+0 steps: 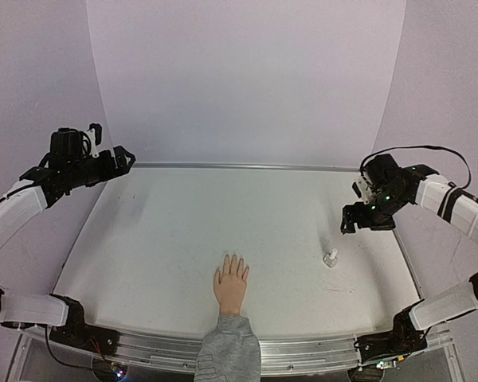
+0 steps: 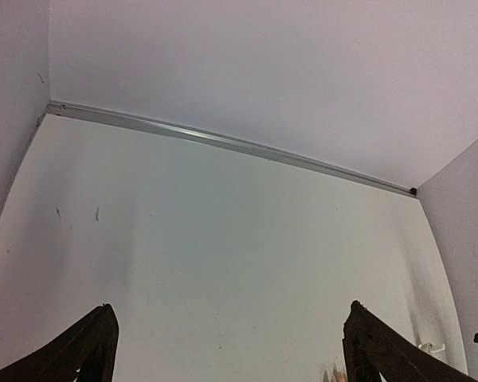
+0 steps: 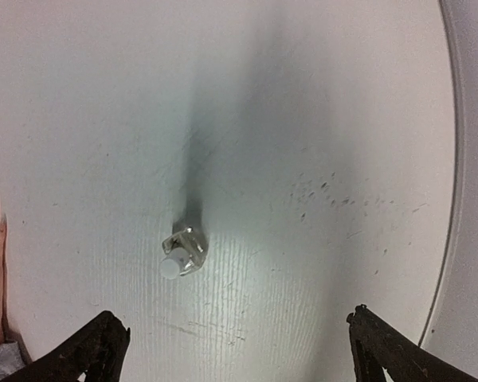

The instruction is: Paint the nails

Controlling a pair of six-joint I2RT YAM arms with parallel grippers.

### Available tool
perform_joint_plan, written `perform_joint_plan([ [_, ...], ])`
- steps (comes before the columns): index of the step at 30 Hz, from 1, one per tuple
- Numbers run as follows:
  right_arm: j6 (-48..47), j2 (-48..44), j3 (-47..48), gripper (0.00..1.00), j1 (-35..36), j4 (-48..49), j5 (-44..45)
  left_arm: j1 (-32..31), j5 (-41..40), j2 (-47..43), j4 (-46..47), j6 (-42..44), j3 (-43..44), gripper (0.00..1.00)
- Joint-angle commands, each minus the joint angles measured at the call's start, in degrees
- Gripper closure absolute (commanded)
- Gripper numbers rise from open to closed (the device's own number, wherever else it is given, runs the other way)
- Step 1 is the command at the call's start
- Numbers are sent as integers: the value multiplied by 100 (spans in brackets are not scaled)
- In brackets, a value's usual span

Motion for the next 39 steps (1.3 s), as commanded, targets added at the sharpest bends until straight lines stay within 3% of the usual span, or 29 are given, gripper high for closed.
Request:
perform_joint_plan([
  [1,239,484,92,7,483,-819,-303,-385,616,332,221,-220,154,1],
  [7,353,869,7,18,918,-921,-447,-855,751,775,302,-348,277,1],
  [14,493,1481,44,45,1027,-809,-157,-1034,925,953,379,-459,320,1],
  [39,333,2464,424,67,1033,-178,254,-1108,1081,886,394,-517,217,1],
])
